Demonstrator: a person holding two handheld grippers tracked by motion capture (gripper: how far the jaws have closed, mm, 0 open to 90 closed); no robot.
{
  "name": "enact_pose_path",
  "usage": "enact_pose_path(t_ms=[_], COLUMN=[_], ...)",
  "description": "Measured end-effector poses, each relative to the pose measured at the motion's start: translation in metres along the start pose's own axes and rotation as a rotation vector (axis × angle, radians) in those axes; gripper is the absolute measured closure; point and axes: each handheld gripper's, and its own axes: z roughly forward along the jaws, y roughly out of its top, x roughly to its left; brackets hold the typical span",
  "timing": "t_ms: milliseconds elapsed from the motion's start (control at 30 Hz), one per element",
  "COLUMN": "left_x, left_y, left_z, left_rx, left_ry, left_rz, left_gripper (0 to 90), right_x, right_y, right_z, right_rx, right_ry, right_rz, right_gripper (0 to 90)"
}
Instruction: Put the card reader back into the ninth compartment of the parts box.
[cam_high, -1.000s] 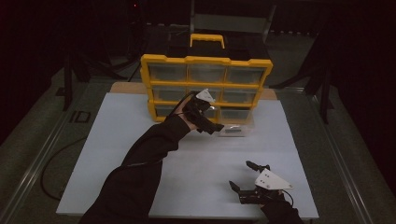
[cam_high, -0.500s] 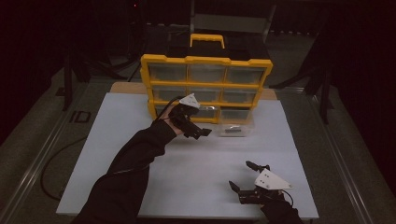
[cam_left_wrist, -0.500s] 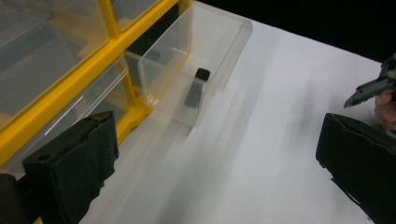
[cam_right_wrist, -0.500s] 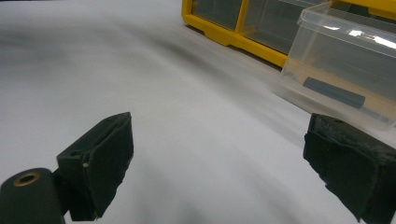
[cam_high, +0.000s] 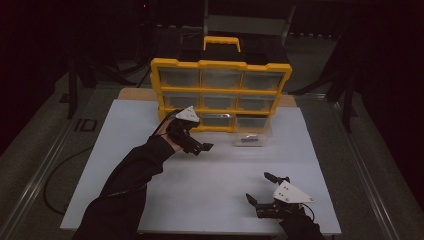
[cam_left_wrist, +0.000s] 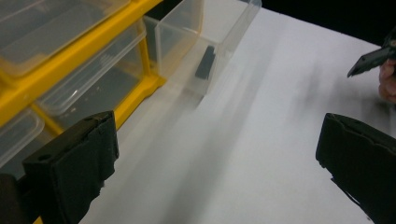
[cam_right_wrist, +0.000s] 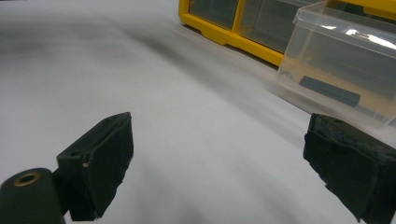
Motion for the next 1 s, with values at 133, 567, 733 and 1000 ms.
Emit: enact_pose_path(t_ms=[133, 567, 733, 1000], left_x=[0.0, -0.003, -0.004, -0.002], left_y=[-0.009, -0.044, -0.058, -0.083], left_z=[-0.009, -0.032, -0.042, -0.053], left_rx=[-0.006, -0.003, 0.003, 0.004], left_ry=[0.009, 0.026, 0.043, 0.059], left_rz=[-0.002, 0.0, -0.008, -0.041], left_gripper=[0.4, 0.4, 0.4, 0.4], right_x=[0.0, 0.0, 0.0, 0.001], right_y=[0.0, 0.0, -0.001, 0.0], right_z=[0.0, 0.0, 0.001, 0.001], right_rx=[0.002, 0.008, 0.009, 0.009], right_ry=[-0.002, -0.004, -0.004, -0.007], right_rz=[0.0, 0.001, 0.002, -0.001], right_gripper=[8.7, 8.7, 8.7, 8.7])
